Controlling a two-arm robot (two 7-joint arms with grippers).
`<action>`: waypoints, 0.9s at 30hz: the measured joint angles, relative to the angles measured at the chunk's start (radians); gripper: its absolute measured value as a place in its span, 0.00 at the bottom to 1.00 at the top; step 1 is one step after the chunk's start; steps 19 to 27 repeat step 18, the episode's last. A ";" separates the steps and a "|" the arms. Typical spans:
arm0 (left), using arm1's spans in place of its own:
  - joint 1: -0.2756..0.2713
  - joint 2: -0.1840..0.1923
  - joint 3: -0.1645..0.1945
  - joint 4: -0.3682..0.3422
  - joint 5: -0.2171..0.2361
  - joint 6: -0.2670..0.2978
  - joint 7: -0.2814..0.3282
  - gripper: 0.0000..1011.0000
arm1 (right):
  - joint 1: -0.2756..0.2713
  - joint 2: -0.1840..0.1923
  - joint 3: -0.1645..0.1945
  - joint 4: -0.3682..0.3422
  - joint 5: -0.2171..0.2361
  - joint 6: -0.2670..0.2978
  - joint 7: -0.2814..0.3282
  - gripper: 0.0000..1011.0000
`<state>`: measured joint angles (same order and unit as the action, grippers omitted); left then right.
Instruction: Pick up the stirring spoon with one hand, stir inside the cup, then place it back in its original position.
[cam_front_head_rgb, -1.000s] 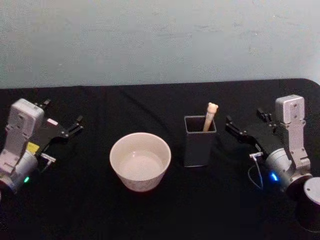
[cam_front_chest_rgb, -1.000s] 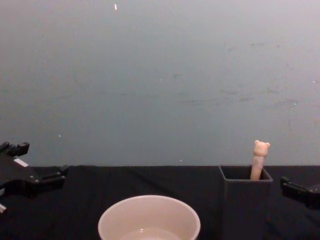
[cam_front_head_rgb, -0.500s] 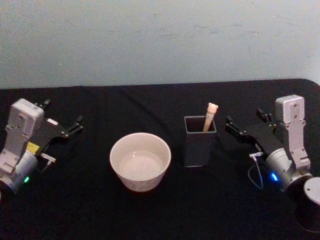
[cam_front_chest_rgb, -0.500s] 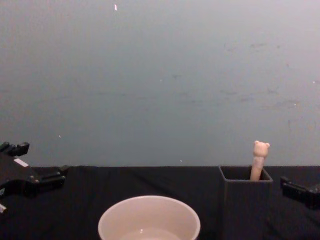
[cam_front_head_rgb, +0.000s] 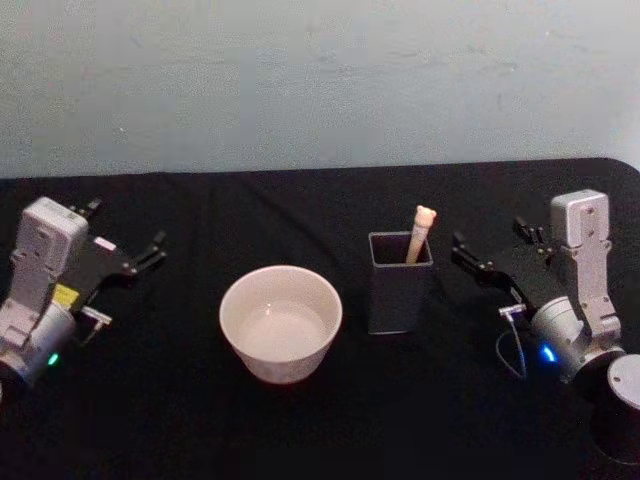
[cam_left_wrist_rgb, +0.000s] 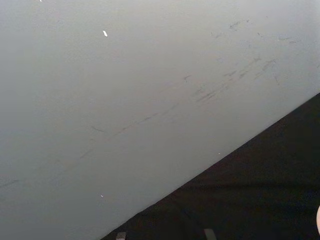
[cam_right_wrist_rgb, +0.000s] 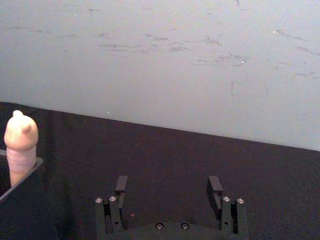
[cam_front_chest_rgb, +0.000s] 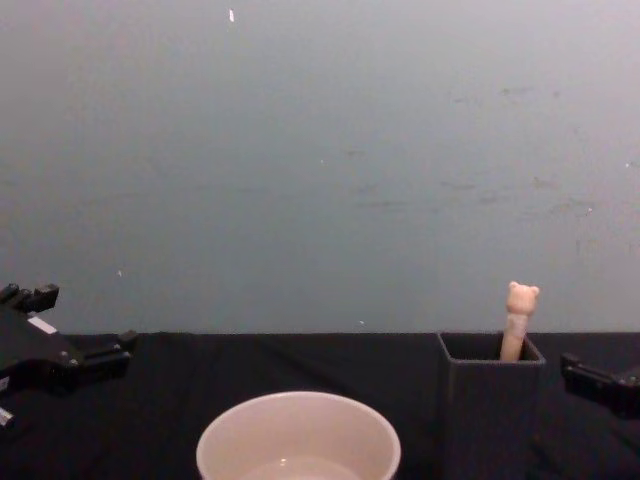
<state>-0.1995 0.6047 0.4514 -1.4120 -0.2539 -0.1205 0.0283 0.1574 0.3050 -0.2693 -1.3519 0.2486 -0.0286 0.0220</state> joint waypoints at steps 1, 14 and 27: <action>0.000 0.000 0.000 0.000 0.000 0.000 0.000 0.99 | 0.000 0.000 0.000 0.000 0.000 0.000 0.000 0.99; 0.000 0.000 0.000 0.000 0.000 0.000 0.000 0.99 | 0.000 0.000 0.000 0.000 0.000 0.000 0.000 0.99; 0.000 0.000 0.000 0.000 0.000 0.000 0.000 0.99 | 0.000 0.000 0.000 0.000 0.000 0.000 0.000 0.99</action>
